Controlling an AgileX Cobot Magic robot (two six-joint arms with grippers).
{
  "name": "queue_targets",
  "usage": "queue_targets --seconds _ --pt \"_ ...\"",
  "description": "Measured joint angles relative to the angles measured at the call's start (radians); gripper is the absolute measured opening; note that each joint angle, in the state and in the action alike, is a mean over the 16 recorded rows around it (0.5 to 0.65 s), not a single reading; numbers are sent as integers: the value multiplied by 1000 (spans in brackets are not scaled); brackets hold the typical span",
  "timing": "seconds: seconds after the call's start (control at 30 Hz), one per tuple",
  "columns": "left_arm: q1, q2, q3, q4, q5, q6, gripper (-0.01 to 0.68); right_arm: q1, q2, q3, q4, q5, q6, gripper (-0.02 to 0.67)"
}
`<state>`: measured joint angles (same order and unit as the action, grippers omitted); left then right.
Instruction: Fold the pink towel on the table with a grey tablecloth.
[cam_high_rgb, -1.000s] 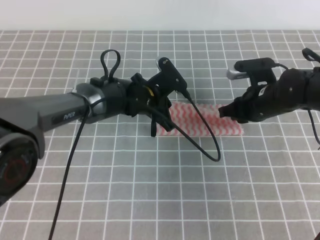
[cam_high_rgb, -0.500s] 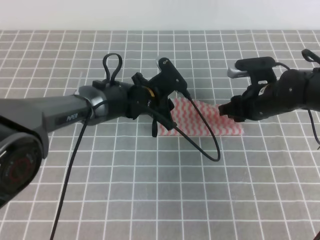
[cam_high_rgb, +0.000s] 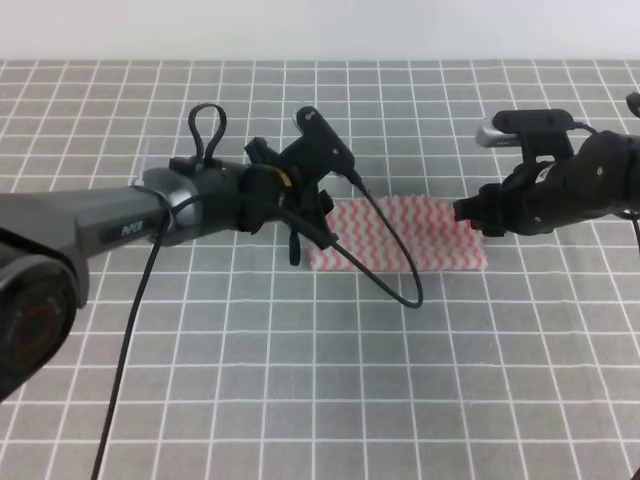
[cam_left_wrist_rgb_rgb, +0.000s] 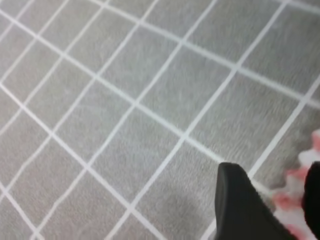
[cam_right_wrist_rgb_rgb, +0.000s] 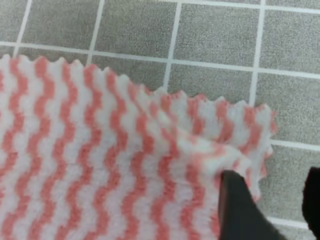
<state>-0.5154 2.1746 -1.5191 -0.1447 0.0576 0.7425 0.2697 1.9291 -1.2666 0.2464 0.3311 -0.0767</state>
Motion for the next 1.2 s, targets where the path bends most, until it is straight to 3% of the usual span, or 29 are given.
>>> queue_targets --seconds 0.47,0.77,1.0,1.2 --pt "11 -46 0 -2 18 -56 260 1 4 -62 23 104 -17 226" --pt "-3 -141 0 -93 219 -174 119 25 25 -115 151 208 -141 93" --pt "-27 -153 0 -304 378 -74 12 50 54 -118 254 218 -250 -3" --pt "-42 -118 0 -456 430 74 0 60 74 -118 285 220 -286 -15"
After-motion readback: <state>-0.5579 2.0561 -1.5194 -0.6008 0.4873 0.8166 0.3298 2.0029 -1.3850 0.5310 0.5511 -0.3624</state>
